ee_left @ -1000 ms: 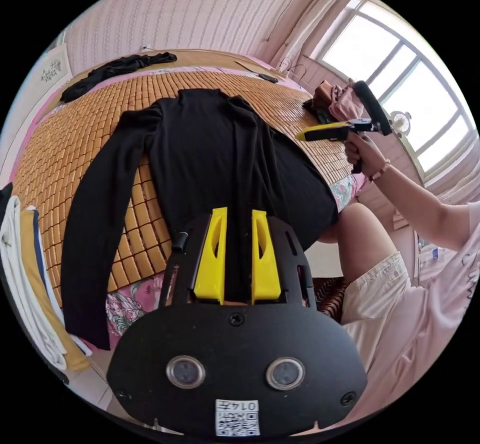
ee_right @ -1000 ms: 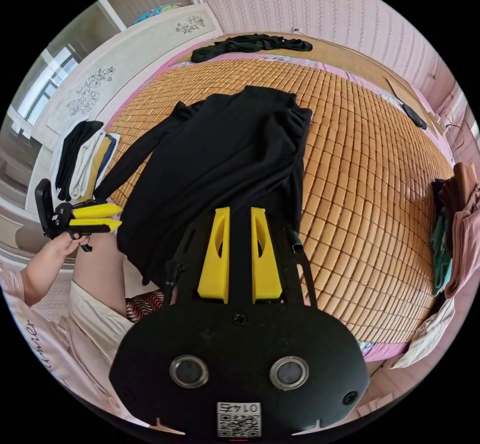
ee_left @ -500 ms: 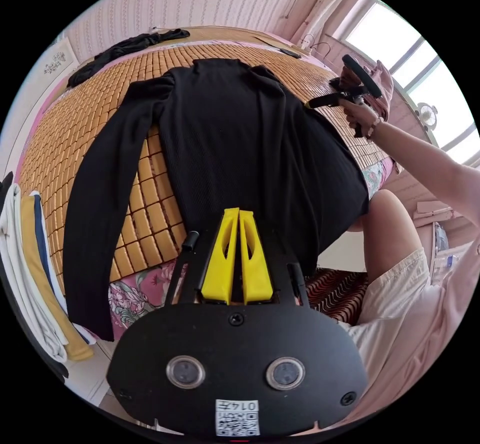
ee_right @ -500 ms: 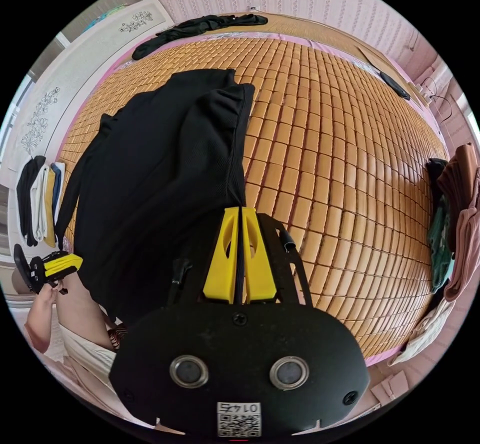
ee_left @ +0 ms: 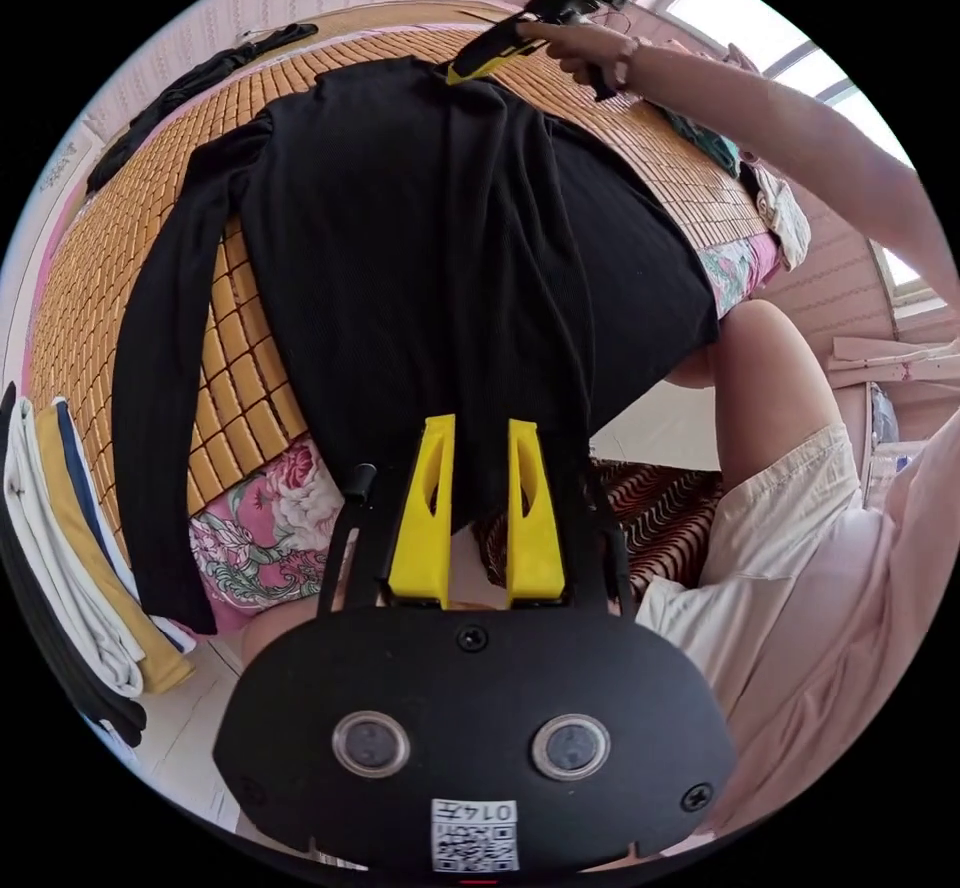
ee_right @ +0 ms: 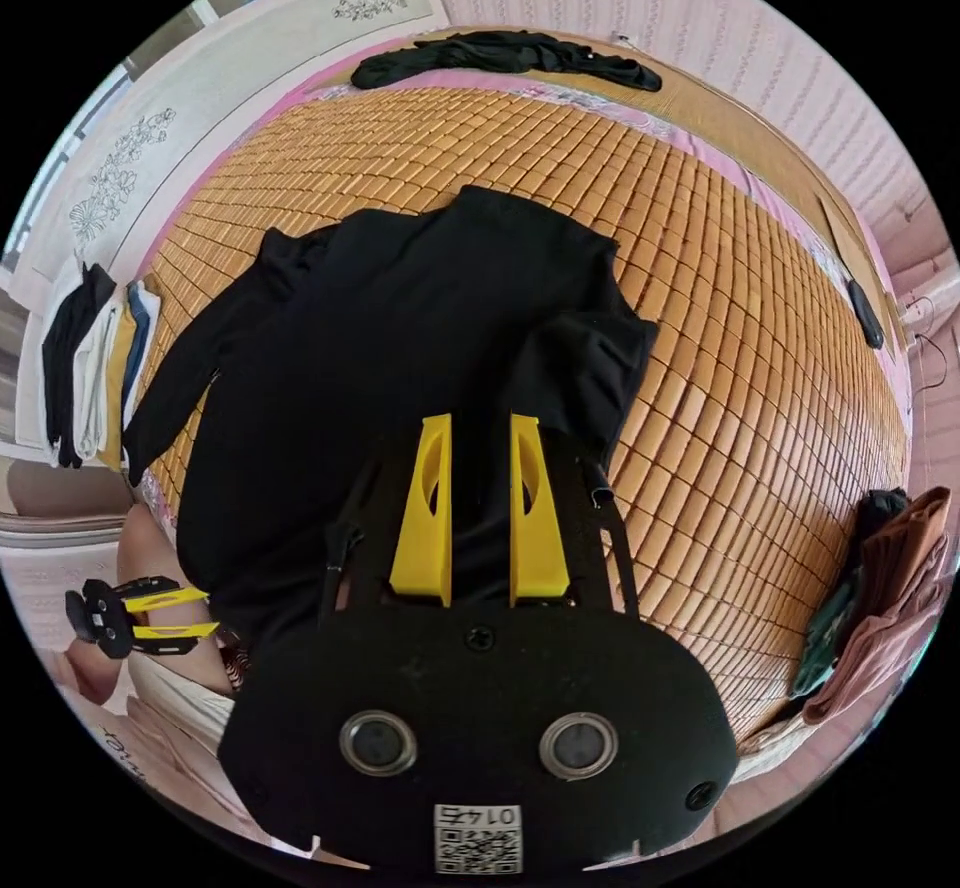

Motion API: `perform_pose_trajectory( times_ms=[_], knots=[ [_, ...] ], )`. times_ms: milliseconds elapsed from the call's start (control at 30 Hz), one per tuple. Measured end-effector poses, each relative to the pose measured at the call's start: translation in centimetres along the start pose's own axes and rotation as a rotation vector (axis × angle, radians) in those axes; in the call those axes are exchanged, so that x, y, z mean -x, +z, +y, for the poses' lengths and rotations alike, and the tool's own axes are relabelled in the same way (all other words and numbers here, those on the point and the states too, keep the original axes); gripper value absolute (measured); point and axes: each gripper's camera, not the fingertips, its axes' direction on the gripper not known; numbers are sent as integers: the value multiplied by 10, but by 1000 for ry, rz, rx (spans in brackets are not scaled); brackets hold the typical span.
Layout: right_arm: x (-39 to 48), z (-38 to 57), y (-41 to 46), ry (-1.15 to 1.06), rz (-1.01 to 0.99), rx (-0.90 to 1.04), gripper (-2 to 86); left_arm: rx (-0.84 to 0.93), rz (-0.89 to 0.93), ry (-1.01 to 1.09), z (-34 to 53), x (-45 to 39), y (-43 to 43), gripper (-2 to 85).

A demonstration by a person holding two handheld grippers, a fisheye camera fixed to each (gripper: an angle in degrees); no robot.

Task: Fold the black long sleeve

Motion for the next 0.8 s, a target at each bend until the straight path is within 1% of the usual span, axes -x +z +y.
perform_pose_trajectory(
  times_ms=[67, 167, 200, 267, 367, 433, 533, 633, 700, 800],
  knots=[
    [4, -15, 23, 38, 115, 83, 89, 0, -60, 29, -1, -8, 1, 83],
    [-1, -25, 22, 65, 59, 64, 61, 6, -126, 106, -1, -19, 2, 60],
    [-2, -26, 20, 69, 49, 55, 55, 5, -114, 118, -2, -18, 1, 40],
    [-5, -28, 10, 71, 14, 0, 14, 2, -66, 99, -1, -13, -3, 6],
    [-6, -29, -2, 61, -2, -53, 1, -46, -22, 64, 8, -6, -19, -6],
    [-10, -28, -10, 94, -8, -106, 0, -75, -3, 55, 14, -4, -31, -8],
    [-17, -30, -14, 154, -99, -164, 1, -108, 23, 43, 19, 0, -49, -9],
    [-17, -40, -3, 171, -158, -139, 7, -114, 23, -11, 20, 11, -50, -6],
    [-13, -45, 3, 164, -152, -122, 15, -83, 26, -57, 21, 22, -40, 2],
    [-9, -49, 5, 142, -132, -102, 58, -40, 54, -54, 29, 30, -34, 35]
  ],
)
